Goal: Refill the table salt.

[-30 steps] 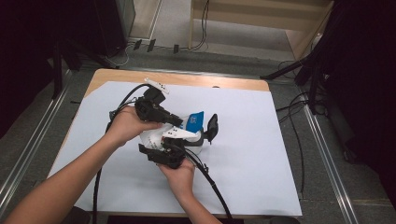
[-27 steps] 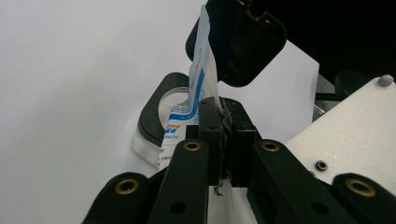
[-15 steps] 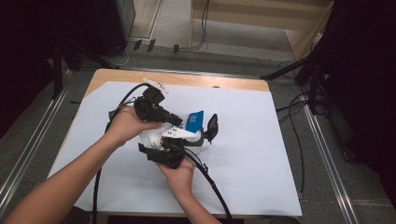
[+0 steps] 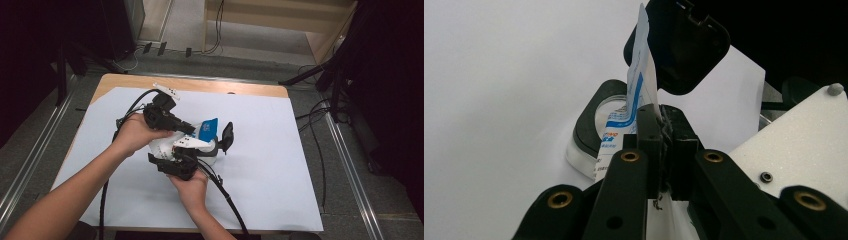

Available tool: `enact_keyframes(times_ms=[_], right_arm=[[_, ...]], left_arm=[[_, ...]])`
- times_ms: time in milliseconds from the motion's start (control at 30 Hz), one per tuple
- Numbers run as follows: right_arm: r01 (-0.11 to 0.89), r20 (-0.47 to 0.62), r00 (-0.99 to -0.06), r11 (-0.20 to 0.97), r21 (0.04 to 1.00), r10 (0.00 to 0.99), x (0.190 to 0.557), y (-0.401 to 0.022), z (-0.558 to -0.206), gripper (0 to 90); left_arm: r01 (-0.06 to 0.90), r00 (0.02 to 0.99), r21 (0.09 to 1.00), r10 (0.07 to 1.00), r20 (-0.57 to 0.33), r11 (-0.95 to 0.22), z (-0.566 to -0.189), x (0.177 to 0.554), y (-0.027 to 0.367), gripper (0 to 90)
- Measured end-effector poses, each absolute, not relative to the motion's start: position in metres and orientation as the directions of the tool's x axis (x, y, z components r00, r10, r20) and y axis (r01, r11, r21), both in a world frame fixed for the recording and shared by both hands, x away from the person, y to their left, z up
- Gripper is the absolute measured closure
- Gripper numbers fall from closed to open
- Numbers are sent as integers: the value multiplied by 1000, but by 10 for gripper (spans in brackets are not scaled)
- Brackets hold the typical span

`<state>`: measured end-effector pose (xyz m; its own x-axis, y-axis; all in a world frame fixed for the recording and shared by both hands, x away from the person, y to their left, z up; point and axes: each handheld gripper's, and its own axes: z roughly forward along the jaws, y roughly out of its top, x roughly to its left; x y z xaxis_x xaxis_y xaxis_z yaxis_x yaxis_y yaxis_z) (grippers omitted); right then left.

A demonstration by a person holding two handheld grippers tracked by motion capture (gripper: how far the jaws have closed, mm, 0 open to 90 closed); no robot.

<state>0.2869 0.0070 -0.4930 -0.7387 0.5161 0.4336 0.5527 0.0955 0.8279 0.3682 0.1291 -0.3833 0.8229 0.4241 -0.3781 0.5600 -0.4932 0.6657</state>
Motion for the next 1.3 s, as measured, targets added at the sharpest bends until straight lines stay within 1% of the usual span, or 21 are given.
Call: enact_keyframes(times_ms=[1300], right_arm=[[557,440,-732,86,826,520,288,5,-492,515]], left_arm=[[568,818,671,418,-395,-478,-384,371,127,885]])
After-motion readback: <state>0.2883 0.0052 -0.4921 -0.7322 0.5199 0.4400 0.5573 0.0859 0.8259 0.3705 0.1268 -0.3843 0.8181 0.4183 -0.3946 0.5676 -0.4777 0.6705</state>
